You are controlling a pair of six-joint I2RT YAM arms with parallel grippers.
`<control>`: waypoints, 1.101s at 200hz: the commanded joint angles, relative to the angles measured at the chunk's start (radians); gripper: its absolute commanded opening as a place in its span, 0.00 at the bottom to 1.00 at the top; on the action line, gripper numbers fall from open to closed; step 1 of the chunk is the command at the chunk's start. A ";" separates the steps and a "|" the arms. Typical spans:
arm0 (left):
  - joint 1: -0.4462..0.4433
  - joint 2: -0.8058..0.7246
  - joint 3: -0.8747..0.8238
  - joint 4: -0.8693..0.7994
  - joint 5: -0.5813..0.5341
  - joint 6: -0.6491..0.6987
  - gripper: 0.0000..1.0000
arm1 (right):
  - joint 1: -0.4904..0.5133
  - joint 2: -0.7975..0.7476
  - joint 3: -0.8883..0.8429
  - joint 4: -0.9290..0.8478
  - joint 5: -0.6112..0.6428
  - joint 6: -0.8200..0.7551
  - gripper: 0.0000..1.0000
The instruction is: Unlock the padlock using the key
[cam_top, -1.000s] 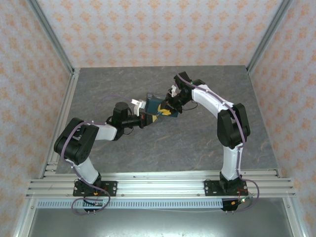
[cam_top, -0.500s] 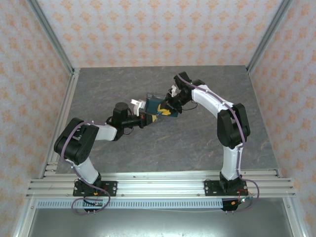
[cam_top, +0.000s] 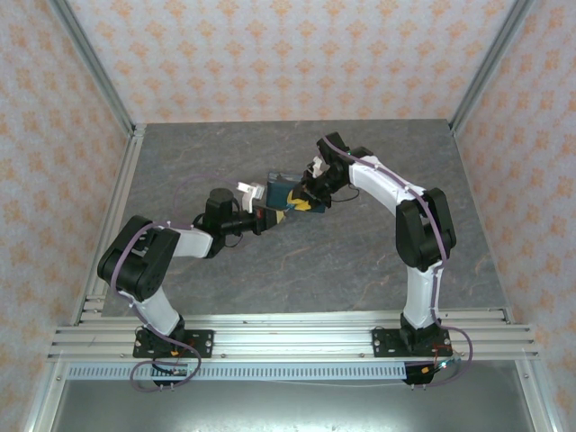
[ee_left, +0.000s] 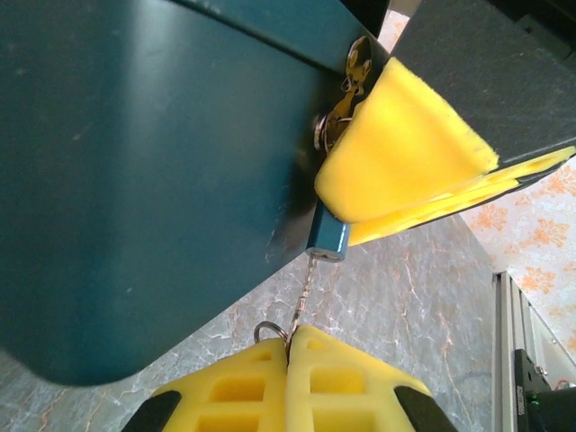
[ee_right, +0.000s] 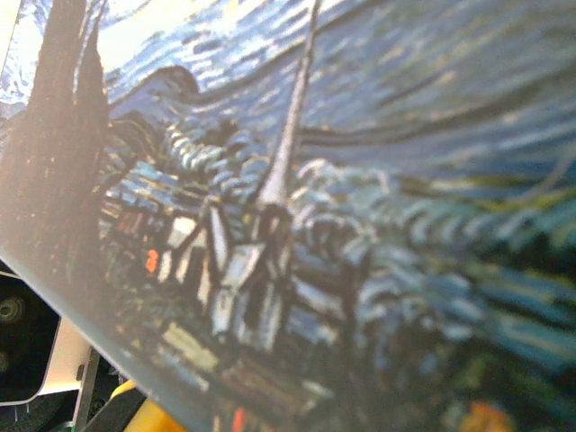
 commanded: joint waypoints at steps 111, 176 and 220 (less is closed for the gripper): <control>-0.001 -0.043 -0.004 0.027 -0.017 -0.003 0.00 | -0.015 -0.029 -0.010 0.050 -0.070 0.041 0.00; -0.002 -0.022 -0.002 0.040 0.014 0.000 0.00 | -0.019 -0.027 -0.009 0.045 -0.078 0.039 0.00; -0.005 -0.017 -0.003 0.053 0.025 -0.010 0.00 | -0.020 -0.027 -0.009 0.043 -0.077 0.038 0.00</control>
